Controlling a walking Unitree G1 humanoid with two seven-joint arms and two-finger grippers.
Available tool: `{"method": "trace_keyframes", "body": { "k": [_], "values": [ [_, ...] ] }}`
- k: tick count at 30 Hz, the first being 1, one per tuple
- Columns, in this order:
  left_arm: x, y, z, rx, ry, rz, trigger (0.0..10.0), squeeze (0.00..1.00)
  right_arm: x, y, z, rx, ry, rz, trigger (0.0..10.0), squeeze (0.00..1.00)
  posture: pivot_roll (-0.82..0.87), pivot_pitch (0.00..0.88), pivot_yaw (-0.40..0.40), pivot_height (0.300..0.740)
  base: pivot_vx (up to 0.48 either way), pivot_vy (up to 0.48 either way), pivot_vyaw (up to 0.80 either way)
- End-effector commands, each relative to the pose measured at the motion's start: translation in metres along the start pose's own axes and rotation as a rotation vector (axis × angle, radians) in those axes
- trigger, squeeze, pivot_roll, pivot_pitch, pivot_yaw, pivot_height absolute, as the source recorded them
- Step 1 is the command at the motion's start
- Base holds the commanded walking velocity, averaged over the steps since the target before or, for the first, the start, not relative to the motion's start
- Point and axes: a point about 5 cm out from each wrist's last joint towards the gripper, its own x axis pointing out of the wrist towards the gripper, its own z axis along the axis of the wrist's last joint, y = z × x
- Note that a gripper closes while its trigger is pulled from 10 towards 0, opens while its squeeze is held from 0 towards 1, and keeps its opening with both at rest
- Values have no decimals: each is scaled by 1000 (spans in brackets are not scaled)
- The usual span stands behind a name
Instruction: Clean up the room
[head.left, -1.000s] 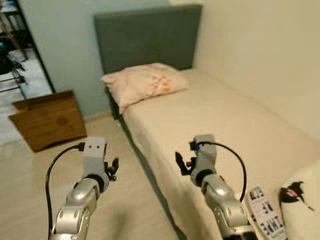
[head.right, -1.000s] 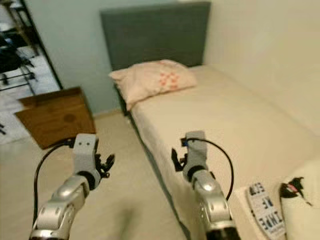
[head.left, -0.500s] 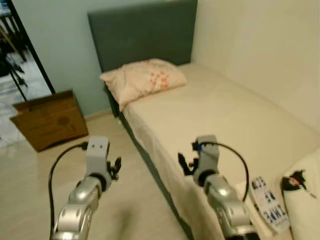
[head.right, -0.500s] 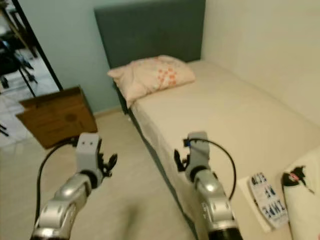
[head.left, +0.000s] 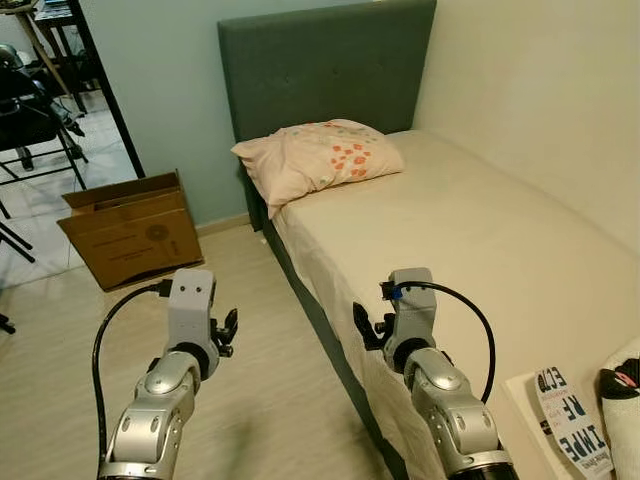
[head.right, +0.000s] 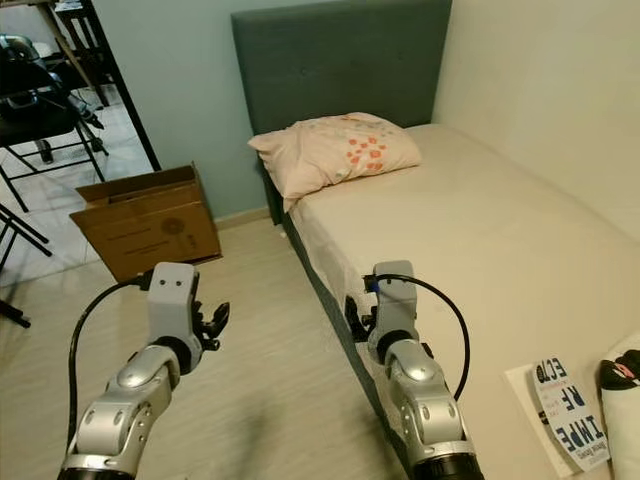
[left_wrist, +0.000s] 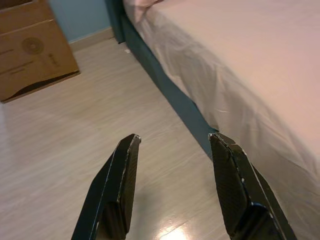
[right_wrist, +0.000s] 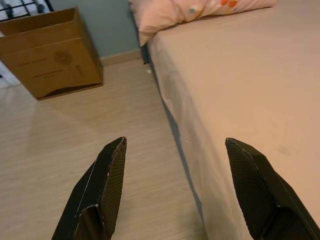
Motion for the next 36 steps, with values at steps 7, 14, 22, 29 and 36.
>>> {"method": "trace_keyframes", "body": {
  "k": [7, 14, 22, 29, 36],
  "values": [
    [1, 2, -3, 9, 10, 3, 10000, 0, -1, -3, -1, 4, 0, -21, 10000, 0, -95, 40, 34, 740, 0, 0, 0],
    [-1, 2, -5, 7, 12, -1, 10000, 0, -1, -6, -3, 4, 13, -45, 10000, 0, -93, 38, 31, 740, 0, 0, 0],
    [-1, 3, -5, 8, 10, 5, 10000, 0, -1, -9, -3, 9, 18, -59, 10000, 0, -93, 38, 31, 740, 0, 0, -800],
    [0, 3, -4, 7, 4, 4, 10000, 0, -1, -9, -2, 19, 14, -60, 10000, 0, -94, 39, 31, 740, 0, 0, -800],
    [1, 3, -3, 10, -3, 8, 10000, 0, 0, -12, -1, 28, 13, -68, 10000, 0, -95, 41, 31, 740, 0, 0, -800]
  ]
}}
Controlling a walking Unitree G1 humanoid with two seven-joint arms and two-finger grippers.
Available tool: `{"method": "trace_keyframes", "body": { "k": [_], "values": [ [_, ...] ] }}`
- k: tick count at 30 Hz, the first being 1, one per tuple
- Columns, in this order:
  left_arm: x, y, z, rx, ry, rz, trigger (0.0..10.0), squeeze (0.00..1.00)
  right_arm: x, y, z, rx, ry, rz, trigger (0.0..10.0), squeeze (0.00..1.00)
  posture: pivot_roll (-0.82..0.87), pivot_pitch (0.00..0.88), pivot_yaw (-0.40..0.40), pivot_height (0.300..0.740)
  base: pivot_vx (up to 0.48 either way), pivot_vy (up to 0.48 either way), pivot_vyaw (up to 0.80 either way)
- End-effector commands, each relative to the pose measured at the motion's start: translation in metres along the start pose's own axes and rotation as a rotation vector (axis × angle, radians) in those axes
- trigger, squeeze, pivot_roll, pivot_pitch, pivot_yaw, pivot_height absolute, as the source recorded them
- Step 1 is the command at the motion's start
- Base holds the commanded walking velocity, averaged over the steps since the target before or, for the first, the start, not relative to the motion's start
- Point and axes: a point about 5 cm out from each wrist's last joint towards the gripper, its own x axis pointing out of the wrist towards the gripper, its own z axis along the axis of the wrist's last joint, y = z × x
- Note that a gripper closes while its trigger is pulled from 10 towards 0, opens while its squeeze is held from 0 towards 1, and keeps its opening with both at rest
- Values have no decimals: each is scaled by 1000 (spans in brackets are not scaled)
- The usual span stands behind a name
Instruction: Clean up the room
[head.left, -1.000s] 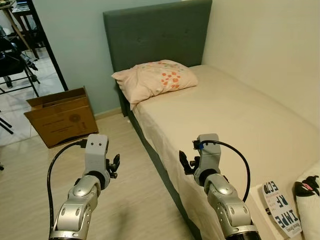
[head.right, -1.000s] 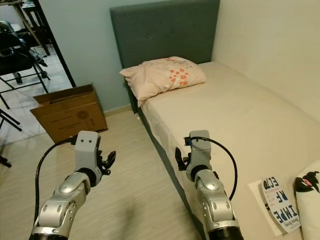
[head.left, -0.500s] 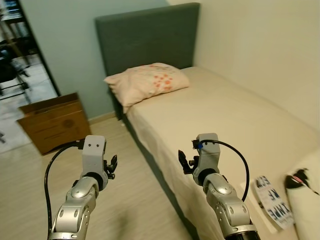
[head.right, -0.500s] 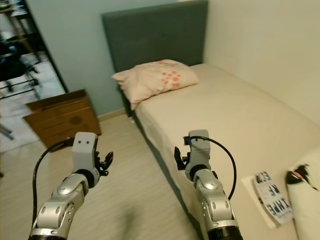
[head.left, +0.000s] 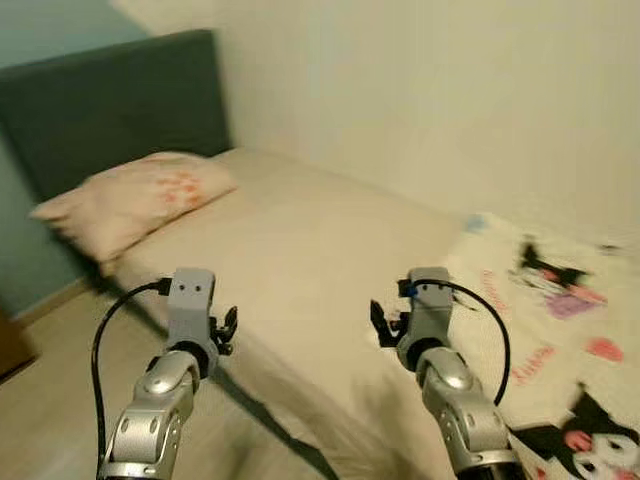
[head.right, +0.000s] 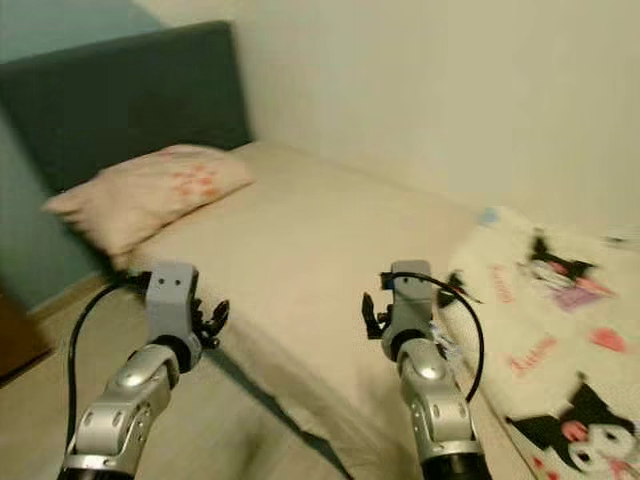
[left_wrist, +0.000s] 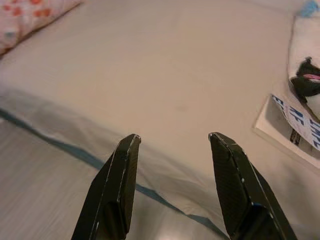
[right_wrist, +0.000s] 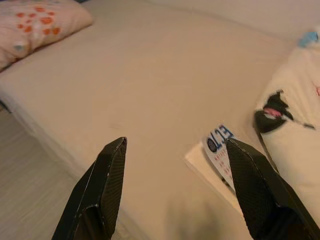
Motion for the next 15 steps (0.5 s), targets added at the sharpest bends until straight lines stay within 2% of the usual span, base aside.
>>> {"method": "trace_keyframes", "body": {
  "k": [1, 4, 15],
  "values": [
    [0, 3, -4, 10, 14, 13, 10000, 0, 1, 0, -1, 10, 11, 0, 10000, 0, -95, 41, 31, 740, 0, 0, -800],
    [0, 3, -3, 10, 12, 15, 10000, 0, 1, -1, 0, 15, 8, -3, 10000, 0, -94, 41, 31, 740, 0, 0, -694],
    [2, 3, 0, 8, -1, 34, 10000, 0, 3, -2, 2, -2, -1, -15, 10000, 0, -96, 40, 32, 740, 0, 0, 0]
  ]
}}
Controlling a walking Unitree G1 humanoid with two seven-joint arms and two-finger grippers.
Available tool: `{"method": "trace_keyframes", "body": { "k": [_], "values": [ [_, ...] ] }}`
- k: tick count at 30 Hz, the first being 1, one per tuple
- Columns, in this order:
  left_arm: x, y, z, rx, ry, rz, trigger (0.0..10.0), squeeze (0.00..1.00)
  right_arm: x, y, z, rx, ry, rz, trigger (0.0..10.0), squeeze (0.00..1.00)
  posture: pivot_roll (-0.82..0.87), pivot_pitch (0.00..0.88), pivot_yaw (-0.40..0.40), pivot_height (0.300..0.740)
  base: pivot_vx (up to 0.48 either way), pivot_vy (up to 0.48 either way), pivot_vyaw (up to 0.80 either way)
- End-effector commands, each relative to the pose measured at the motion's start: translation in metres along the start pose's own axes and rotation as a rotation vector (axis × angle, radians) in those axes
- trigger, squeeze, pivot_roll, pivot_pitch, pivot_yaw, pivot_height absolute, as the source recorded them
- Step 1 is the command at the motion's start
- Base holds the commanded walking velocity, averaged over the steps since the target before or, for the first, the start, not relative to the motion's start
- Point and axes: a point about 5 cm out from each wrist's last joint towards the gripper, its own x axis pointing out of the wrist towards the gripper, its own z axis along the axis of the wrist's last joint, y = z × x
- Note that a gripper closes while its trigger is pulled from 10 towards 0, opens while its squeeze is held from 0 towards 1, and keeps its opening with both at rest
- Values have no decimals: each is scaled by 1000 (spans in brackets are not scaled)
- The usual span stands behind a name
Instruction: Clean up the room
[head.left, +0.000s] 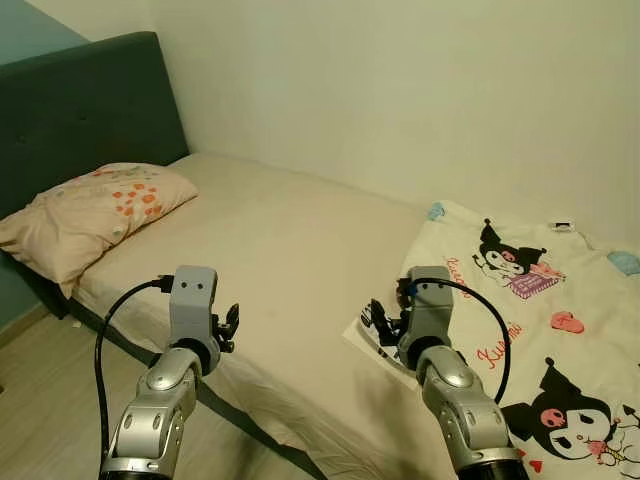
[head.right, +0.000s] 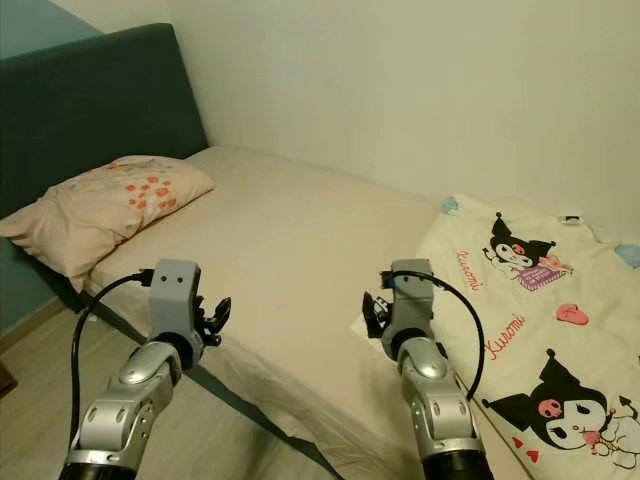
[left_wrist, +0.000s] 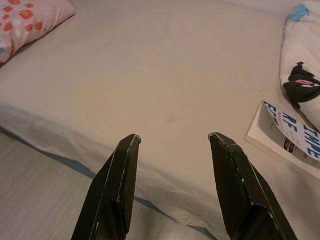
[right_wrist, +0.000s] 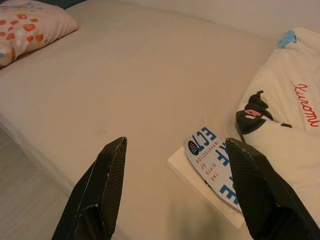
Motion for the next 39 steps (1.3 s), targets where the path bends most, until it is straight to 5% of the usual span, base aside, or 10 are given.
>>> {"method": "trace_keyframes", "body": {
  "k": [1, 39],
  "values": [
    [0, 3, -2, 2, 8, 19, 10000, 0, 1, 0, 0, 7, -1, -5, 10000, 0, -95, 40, 31, 740, 0, 0, 0],
    [0, 3, -6, 6, 17, 27, 10000, 0, 1, 1, 1, 18, -4, 13, 10000, 0, -104, 46, 40, 610, 0, 0, 0]
  ]
}}
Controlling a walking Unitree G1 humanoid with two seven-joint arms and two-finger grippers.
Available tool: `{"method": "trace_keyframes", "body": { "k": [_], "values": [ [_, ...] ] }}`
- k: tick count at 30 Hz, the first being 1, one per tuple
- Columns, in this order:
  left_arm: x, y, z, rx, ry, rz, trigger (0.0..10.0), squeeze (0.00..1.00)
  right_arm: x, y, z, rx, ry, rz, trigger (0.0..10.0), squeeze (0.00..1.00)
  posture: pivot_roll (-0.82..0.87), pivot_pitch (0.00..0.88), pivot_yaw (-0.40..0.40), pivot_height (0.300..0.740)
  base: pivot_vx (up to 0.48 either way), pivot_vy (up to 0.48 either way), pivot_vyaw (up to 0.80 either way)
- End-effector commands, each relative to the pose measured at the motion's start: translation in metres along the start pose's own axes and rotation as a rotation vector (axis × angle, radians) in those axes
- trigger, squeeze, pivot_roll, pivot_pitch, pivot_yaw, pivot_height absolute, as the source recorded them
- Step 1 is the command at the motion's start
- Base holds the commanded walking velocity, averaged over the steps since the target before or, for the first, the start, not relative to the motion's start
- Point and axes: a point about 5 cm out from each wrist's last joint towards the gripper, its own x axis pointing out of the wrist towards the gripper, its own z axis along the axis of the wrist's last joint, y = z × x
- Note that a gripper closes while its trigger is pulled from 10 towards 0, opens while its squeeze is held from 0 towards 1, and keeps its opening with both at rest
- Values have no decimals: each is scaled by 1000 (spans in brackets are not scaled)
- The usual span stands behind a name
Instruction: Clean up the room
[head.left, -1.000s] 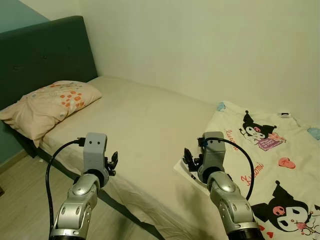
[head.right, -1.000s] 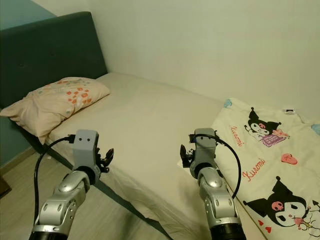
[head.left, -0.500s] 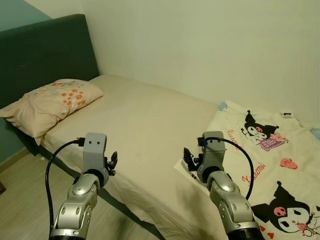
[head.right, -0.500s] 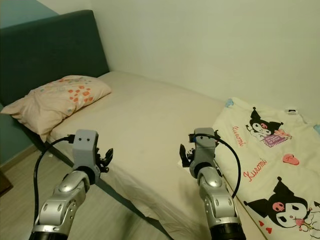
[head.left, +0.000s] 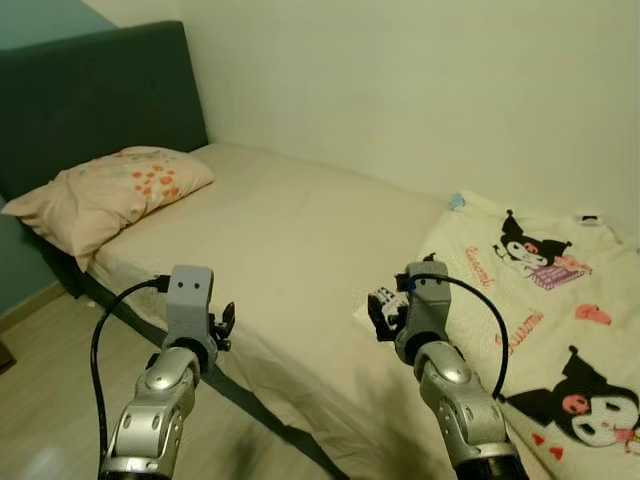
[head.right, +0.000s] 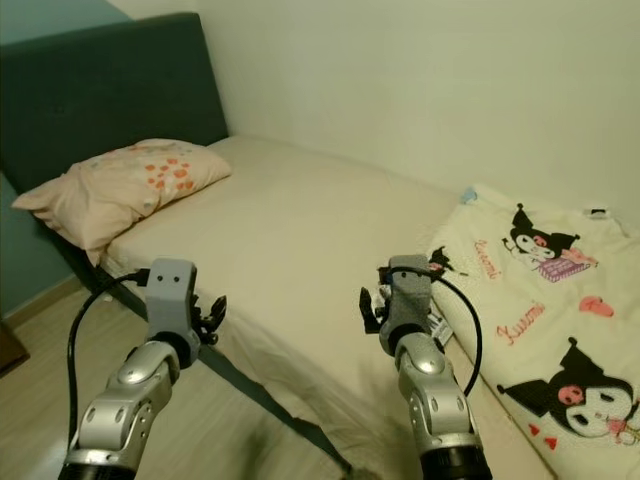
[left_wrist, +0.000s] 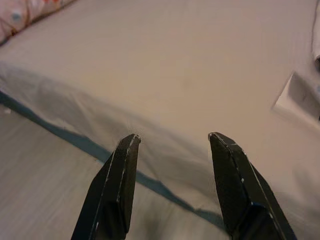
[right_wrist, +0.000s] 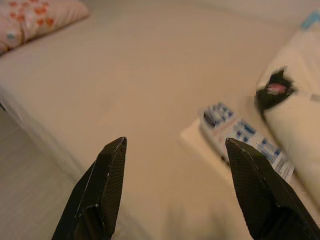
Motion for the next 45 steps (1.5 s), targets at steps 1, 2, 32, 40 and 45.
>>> {"method": "trace_keyframes", "body": {
  "k": [1, 2, 32, 40, 45],
  "values": [
    [0, 1, -5, 7, 18, 0, 10000, 0, -1, 0, -2, 11, 10, 2, 10000, 0, -104, 46, 40, 610, 0, 0, 0],
    [0, 1, -4, 8, 18, 0, 10000, 0, -1, 0, -3, 10, 11, 2, 10000, 0, -104, 46, 40, 610, 0, 0, 0],
    [0, 2, -7, 15, 16, -3, 10000, 0, -1, -2, -2, 12, 8, -2, 10000, 0, -103, 35, 28, 551, 0, 0, 0],
    [0, 2, -7, 20, 21, -9, 10000, 0, -2, -2, -4, 20, 15, 0, 10000, 0, -100, 40, 29, 541, 0, 0, 0],
    [-1, 2, -8, 25, 23, -9, 10000, 0, -2, -2, -4, 13, 18, -1, 10000, 0, -101, 43, 30, 536, 0, 0, 0]
  ]
}}
